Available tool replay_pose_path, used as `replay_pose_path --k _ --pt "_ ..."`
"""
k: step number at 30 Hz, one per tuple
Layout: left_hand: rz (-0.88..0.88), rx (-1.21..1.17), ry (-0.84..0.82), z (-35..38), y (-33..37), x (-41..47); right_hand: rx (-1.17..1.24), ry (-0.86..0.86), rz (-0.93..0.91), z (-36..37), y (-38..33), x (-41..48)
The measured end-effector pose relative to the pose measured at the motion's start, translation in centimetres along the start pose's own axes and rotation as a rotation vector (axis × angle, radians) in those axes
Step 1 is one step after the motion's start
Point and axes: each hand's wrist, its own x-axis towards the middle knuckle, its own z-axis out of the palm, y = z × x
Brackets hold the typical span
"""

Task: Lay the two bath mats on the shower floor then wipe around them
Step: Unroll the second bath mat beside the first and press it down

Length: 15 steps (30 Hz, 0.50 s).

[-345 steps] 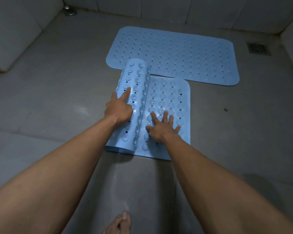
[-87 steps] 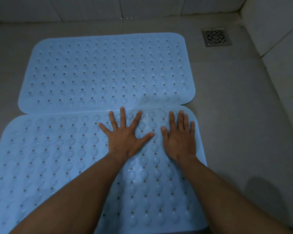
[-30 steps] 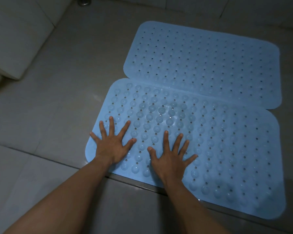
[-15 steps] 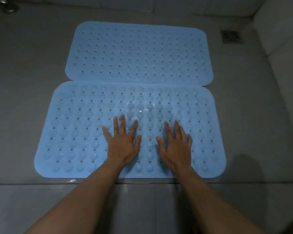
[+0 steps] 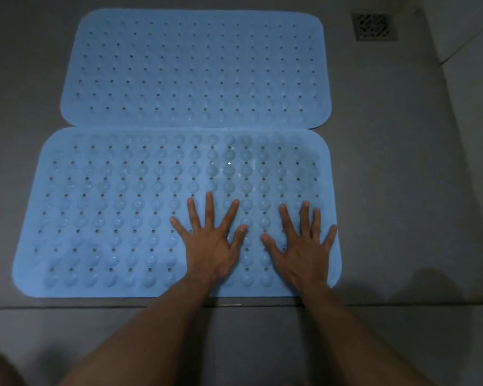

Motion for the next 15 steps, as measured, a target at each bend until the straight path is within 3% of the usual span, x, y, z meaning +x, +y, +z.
replay_pose_path --k 15 --pt "-0.052 0.038 -0.094 -0.51 0.47 0.59 0.041 -0.104 -0.013 -0.89 0.13 0.39"
